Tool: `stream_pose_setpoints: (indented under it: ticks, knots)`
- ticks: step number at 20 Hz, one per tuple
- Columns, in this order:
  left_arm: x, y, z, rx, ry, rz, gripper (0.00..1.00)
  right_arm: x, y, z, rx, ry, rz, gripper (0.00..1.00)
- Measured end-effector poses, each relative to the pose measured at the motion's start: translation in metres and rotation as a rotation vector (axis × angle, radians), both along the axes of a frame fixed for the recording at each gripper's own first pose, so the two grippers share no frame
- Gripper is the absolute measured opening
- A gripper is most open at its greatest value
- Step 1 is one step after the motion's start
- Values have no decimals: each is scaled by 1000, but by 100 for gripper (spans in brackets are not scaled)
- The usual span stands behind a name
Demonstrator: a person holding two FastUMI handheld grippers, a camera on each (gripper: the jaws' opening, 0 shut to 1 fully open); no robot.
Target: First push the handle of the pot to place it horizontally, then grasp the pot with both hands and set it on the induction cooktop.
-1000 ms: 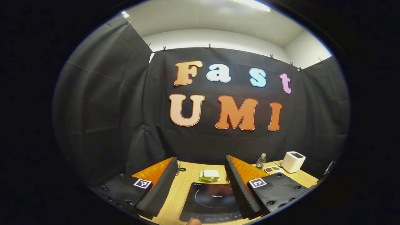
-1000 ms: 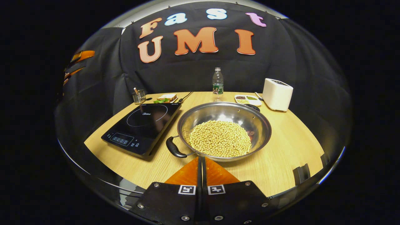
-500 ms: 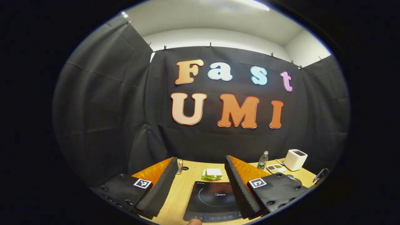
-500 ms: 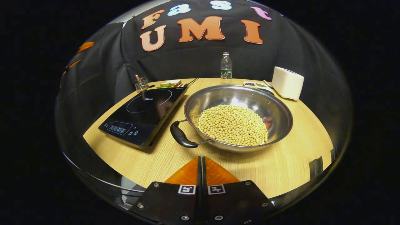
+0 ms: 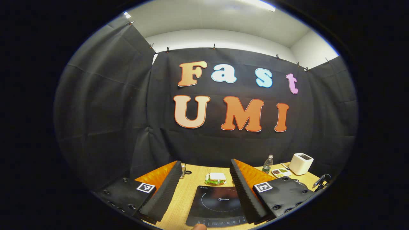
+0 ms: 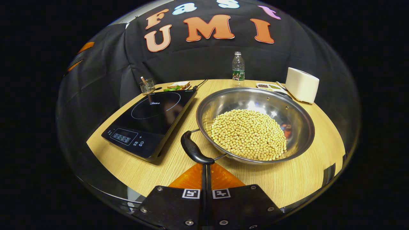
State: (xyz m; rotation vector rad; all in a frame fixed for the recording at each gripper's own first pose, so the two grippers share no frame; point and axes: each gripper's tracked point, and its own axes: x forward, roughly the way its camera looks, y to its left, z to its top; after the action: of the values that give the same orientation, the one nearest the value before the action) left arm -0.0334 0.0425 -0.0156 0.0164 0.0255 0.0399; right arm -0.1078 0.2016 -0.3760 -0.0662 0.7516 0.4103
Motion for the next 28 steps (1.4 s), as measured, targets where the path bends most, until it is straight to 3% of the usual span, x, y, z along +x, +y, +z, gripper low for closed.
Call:
stream_pose_setpoints:
  ticks: [28]
  knots:
    - [-2,29,-2,9,4,50,97,11,17,10,-9,44,21,0]
